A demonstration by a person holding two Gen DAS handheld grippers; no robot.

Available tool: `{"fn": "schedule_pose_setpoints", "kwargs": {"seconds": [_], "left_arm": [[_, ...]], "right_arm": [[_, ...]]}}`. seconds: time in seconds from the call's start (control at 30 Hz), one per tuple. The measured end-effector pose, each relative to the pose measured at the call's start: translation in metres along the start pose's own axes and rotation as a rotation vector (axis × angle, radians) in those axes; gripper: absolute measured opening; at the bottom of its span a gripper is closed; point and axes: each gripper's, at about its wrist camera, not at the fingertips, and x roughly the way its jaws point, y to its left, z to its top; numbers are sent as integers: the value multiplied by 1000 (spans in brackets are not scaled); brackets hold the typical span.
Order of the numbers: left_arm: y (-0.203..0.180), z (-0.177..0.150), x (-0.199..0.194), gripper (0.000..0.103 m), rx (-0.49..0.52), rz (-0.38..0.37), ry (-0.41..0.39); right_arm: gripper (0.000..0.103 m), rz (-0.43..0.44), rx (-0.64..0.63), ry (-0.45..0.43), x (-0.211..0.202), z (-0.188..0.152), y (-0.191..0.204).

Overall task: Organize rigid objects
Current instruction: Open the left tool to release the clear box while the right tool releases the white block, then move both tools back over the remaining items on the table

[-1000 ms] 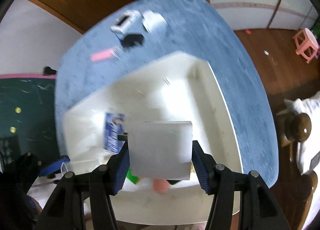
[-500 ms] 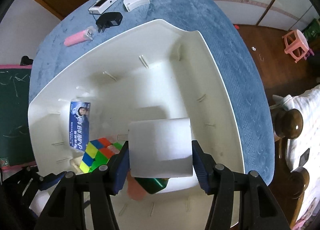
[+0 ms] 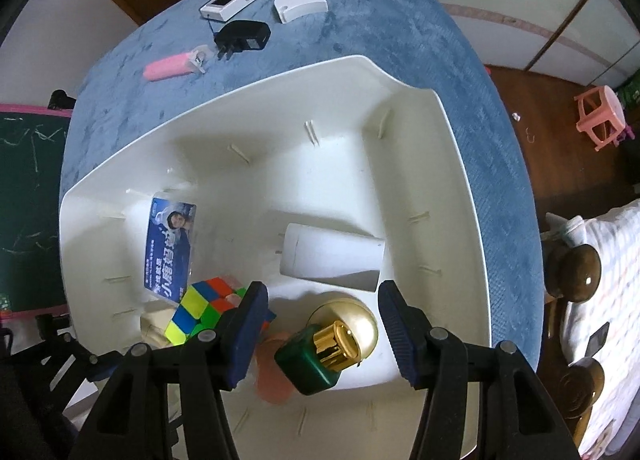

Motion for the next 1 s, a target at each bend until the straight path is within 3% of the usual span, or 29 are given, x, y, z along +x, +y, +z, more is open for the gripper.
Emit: {"fn": "schedule_pose_setpoints", "kwargs": {"seconds": [0.07,0.43,0.67,1.0], "left_arm": [[2,-1,0,72,-23,-7,11],[33,5,-5,72,-115,-15,43],[39,4,-34,72,-113,-1,-10],[52,19,-78,72,-76,109,-105]], "right_arm": [[58,4,-3,1,-3,0,1],[58,51,-13,-16,-17,-4,-3],[58,79,-26,-25,-24,0,-2],[58,110,-52,-50,-39,13,0]]}}
